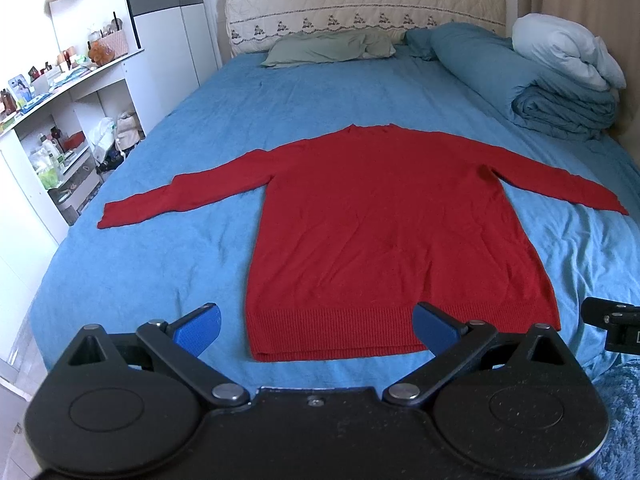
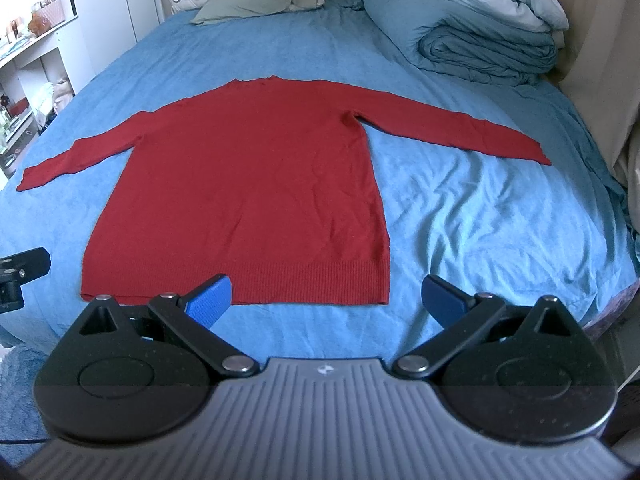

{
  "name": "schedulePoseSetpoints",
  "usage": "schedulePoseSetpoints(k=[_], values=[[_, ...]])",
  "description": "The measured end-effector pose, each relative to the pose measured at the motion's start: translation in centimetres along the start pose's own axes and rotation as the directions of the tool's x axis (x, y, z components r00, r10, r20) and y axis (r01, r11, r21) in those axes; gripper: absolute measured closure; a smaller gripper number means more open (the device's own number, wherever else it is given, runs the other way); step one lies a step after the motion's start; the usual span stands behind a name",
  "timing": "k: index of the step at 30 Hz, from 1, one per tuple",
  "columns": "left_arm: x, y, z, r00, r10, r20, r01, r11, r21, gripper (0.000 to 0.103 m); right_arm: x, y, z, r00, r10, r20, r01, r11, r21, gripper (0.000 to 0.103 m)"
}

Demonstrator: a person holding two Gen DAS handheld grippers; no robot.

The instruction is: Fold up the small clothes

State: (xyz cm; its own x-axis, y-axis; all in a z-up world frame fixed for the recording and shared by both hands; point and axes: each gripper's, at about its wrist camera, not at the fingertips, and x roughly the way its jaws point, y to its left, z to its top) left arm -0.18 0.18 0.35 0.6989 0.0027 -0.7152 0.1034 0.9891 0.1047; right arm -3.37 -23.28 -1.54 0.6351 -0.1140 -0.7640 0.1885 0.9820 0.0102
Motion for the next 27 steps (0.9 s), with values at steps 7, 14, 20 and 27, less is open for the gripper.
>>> schedulePoseSetpoints(k=[7,14,20,27], values=[[-0.12,-0.11,0.04,1.000,0.002,0.004,-0.002,1.000,0.003,0.000,-0.09,0.06,0.05,1.000,-0.002,0.002,0.002,1.000,0.001,0.000],[-0.30,-0.11,0.13,1.000,0.000,0.009,0.000,1.000,0.002,0.000,-0.22,0.29,0.15,1.000,-0.001,0.006,0.001,1.000,0.003,0.000],[-0.40,-0.09,0.14,1.000,0.002,0.013,-0.002,1.000,0.002,0.000,-0.35,0.22,0.08,1.000,0.002,0.014,-0.002,1.000,0.007,0.000],[-0.51,-0.15,0.13,1.000,0.005,0.016,-0.005,1.000,0.003,0.000,-0.52,0.25,0.08,1.000,0.005,0.020,-0.005,1.000,0.008,0.000]])
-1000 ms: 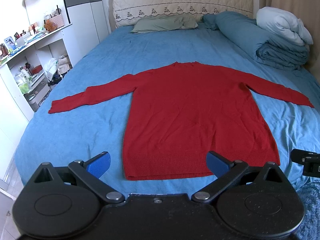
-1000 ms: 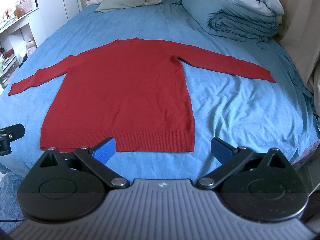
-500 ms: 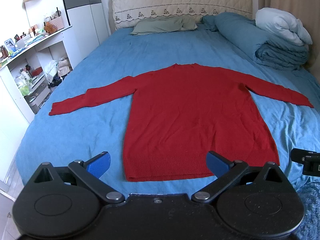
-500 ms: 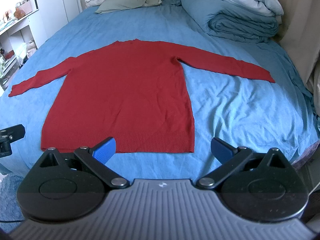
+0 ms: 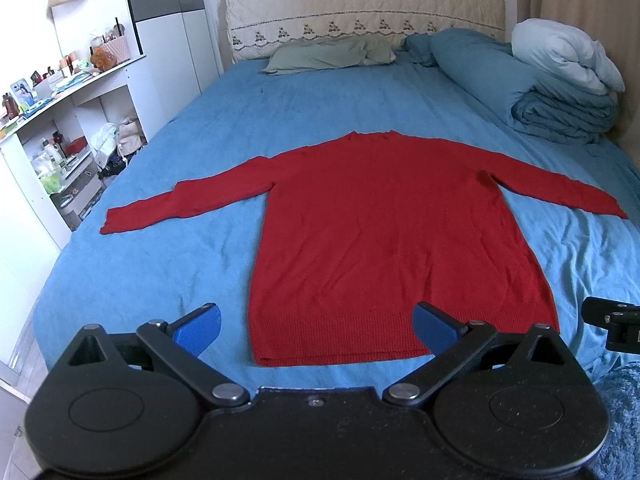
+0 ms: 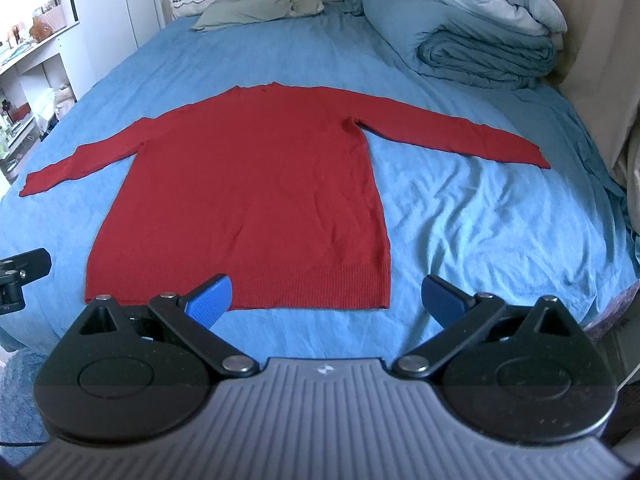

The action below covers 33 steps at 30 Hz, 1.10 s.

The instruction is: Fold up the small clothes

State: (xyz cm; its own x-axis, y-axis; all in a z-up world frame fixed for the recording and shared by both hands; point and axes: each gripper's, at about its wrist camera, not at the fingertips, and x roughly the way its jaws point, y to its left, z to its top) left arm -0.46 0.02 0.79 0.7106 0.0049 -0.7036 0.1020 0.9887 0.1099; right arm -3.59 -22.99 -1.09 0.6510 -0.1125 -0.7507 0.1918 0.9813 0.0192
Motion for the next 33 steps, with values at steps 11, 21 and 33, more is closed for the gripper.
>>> schedulePoseSetpoints(k=[11,21,33], values=[[0.0,0.0,0.0,1.000,0.002,0.000,-0.002,1.000,0.002,0.000,-0.1,0.0,0.1,1.000,0.002,0.001,-0.002,1.000,0.001,0.000],[-0.2,0.0,0.0,1.000,0.005,0.005,-0.005,1.000,-0.003,0.000,-0.3,0.0,0.1,1.000,-0.002,0.010,0.002,1.000,0.000,0.000],[-1.4,-0.5,3.2,0.996,-0.022,0.082,0.022,1.000,-0.004,0.000,-1.5,-1.7,1.3,0.999,-0.001,0.043,-0.001,0.999,0.048,0.000]])
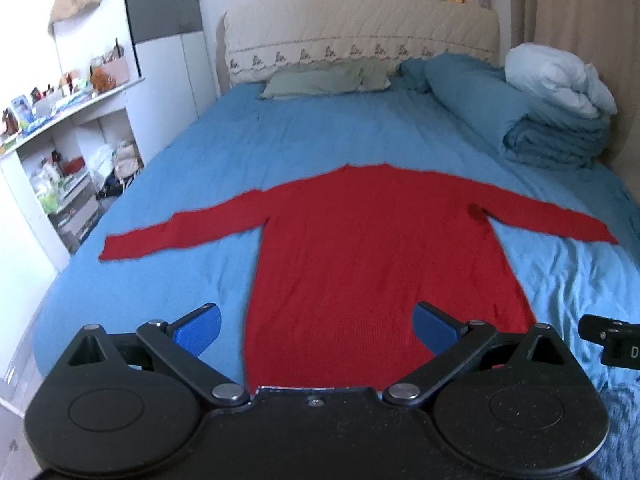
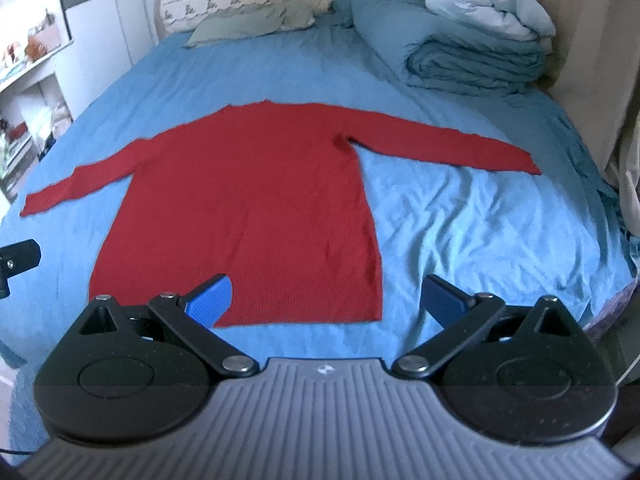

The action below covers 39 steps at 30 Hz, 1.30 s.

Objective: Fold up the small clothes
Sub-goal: 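Move the right tool to the sweater's sleeve cuff and close on it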

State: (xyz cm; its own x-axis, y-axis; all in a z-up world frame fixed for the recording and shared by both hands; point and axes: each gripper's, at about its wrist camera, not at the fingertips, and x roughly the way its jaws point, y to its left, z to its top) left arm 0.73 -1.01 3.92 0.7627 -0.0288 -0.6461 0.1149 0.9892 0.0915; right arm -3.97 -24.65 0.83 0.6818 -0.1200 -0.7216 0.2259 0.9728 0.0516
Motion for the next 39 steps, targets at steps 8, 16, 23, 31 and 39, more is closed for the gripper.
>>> schedulePoseSetpoints(k=[8,16,23,31,39], values=[[4.7,-2.8,6.9,0.997,-0.045,0.056,0.044,0.999,0.026,0.000,2.3,-4.2,5.1,0.999,-0.023,0.047,0.018,0.994,0.110,0.000],[17.4,-9.2,15.9,0.988,-0.152,0.036,0.150,0.987,0.063,0.000,12.1,-11.9,12.2,0.989,-0.142,0.049,0.125,0.959,0.253,0.000],[29.9,-17.2,20.1,0.955,-0.288,-0.065,0.292,0.954,0.060,0.000,22.6,-21.1,15.8,0.967,-0.250,0.056,0.200,0.874,0.444,0.000],[38.9,-23.0,20.6,0.938,-0.288,-0.194,0.306,0.950,0.068,0.000,31.7,-30.0,15.9,0.935,-0.354,-0.027,0.318,0.801,0.507,0.000],[44.5,-25.2,18.8,0.931,-0.226,-0.286,0.258,0.963,0.079,0.000,37.8,-36.7,14.1,0.947,-0.308,-0.094,0.296,0.717,0.631,0.011]])
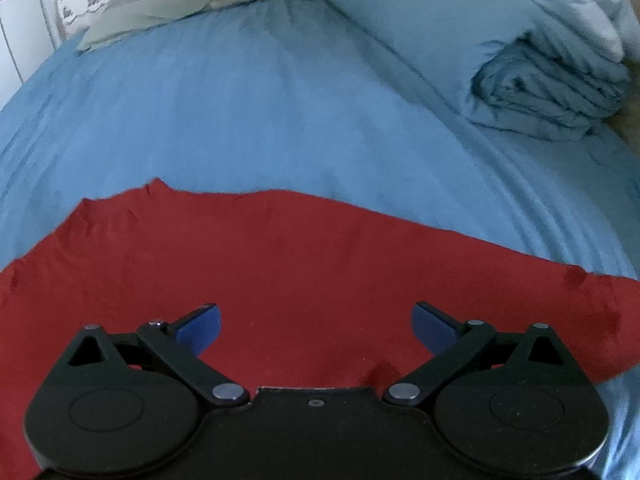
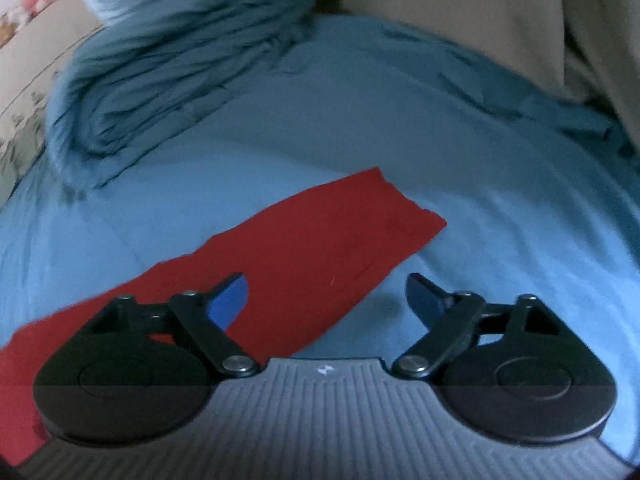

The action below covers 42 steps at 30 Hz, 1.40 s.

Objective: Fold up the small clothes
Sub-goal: 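Move the right tool to the sweater's sleeve cuff and close on it, then lift the sleeve with the right tool and lay it across the sweater body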

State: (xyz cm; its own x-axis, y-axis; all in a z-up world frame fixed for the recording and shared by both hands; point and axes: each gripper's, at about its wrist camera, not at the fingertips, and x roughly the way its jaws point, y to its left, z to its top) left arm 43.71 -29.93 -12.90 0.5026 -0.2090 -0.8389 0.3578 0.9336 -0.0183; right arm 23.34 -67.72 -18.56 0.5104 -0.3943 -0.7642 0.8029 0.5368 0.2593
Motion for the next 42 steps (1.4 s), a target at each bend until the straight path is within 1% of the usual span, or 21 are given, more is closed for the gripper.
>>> schedulePoseSetpoints(k=[4,5,6,8,9,13,18,20,22,25,27,29,31,33,35,37,38,39,40,41,42], values=[[2.1,0.2,0.6,1.000,0.020,-0.003,-0.020,0.999,-0.026,0.000,2.4,-1.8,0.9,1.000,-0.004,0.000,0.004,0.991,0.131,0.027],[2.6,0.2,0.8,1.000,0.028,-0.009,-0.029,0.999,-0.028,0.001,2.6,-2.0,1.0,1.000,-0.010,0.002,0.009,0.988,0.152,0.035],[3.1,0.2,1.0,0.999,0.031,-0.017,-0.032,0.999,-0.032,0.002,2.8,-2.1,1.1,1.000,-0.020,0.002,0.019,0.985,0.169,0.051],[4.1,0.3,1.2,0.999,0.034,-0.034,-0.036,0.999,-0.038,0.007,2.8,-2.3,1.5,0.999,-0.046,-0.001,0.045,0.983,0.180,0.072],[4.9,0.4,1.4,0.998,0.037,-0.047,-0.039,0.998,-0.043,0.009,2.7,-2.2,1.7,0.999,-0.050,-0.003,0.050,0.982,0.181,0.075],[7.1,0.2,1.2,0.995,0.034,-0.092,-0.039,0.998,-0.047,0.011,0.9,-0.7,2.2,0.998,-0.059,0.036,0.054,0.989,0.136,0.079],[8.1,-0.6,0.8,0.993,0.064,-0.098,-0.063,0.998,0.019,0.007,-2.1,3.8,3.0,0.993,0.005,0.115,-0.013,0.998,0.068,0.080],[8.0,-0.1,1.2,0.992,0.036,-0.117,-0.035,0.999,0.012,0.007,-3.2,6.3,3.2,0.990,0.049,0.132,-0.055,0.998,0.040,0.080],[7.1,1.4,1.7,0.992,-0.021,-0.126,0.018,1.000,-0.025,0.008,-4.2,9.3,3.4,0.986,0.099,0.134,-0.101,0.995,0.011,0.080],[3.6,5.1,2.6,0.997,-0.058,-0.053,0.055,0.996,-0.064,0.007,-6.0,14.3,3.7,0.972,0.193,0.137,-0.190,0.981,-0.036,0.080],[0.6,8.5,3.0,0.999,-0.044,0.000,0.044,0.995,-0.084,0.007,-7.7,18.9,3.8,0.949,0.280,0.145,-0.268,0.959,-0.096,0.080],[-2.1,12.1,3.1,0.999,-0.029,0.033,0.033,0.993,-0.116,0.007,-9.9,24.1,3.2,0.913,0.382,0.142,-0.359,0.919,-0.163,0.080],[-4.8,16.9,2.9,0.998,-0.018,0.061,0.028,0.985,-0.173,0.005,-12.0,29.4,1.8,0.865,0.488,0.117,-0.454,0.860,-0.232,0.080],[-6.8,21.6,2.0,0.997,0.019,0.075,-0.001,0.973,-0.233,0.004,-13.9,34.8,-0.7,0.806,0.588,0.067,-0.543,0.781,-0.308,0.080],[-8.1,26.3,0.5,0.995,0.063,0.072,-0.039,0.958,-0.285,0.004,-15.3,39.7,-4.6,0.736,0.676,-0.008,-0.630,0.682,-0.370,0.080],[-8.5,30.2,-1.3,0.996,0.088,0.034,-0.072,0.940,-0.332,0.003,-16.1,43.5,-9.6,0.672,0.734,-0.093,-0.693,0.580,-0.429,0.080],[-8.3,32.5,-2.4,0.997,0.080,0.000,-0.075,0.928,-0.364,0.003,-16.1,45.0,-12.6,0.648,0.748,-0.140,-0.713,0.532,-0.458,0.080],[-8.1,34.4,-3.8,0.998,0.063,-0.025,-0.068,0.916,-0.396,0.004,-15.9,46.4,-15.5,0.631,0.751,-0.192,-0.728,0.490,-0.479,0.080],[-7.9,36.0,-5.0,0.998,0.047,-0.041,-0.060,0.902,-0.427,0.004,-15.5,47.6,-18.6,0.622,0.743,-0.247,-0.739,0.452,-0.498,0.080],[-7.8,37.4,-6.1,0.998,0.037,-0.055,-0.058,0.887,-0.457,0.004,-15.0,48.5,-22.0,0.624,0.723,-0.297,-0.738,0.420,-0.528,0.080],[-7.6,38.7,-7.5,0.997,0.030,-0.076,-0.063,0.870,-0.489,0.004,-14.4,49.1,-25.0,0.635,0.695,-0.338,-0.728,0.391,-0.563,0.080]])
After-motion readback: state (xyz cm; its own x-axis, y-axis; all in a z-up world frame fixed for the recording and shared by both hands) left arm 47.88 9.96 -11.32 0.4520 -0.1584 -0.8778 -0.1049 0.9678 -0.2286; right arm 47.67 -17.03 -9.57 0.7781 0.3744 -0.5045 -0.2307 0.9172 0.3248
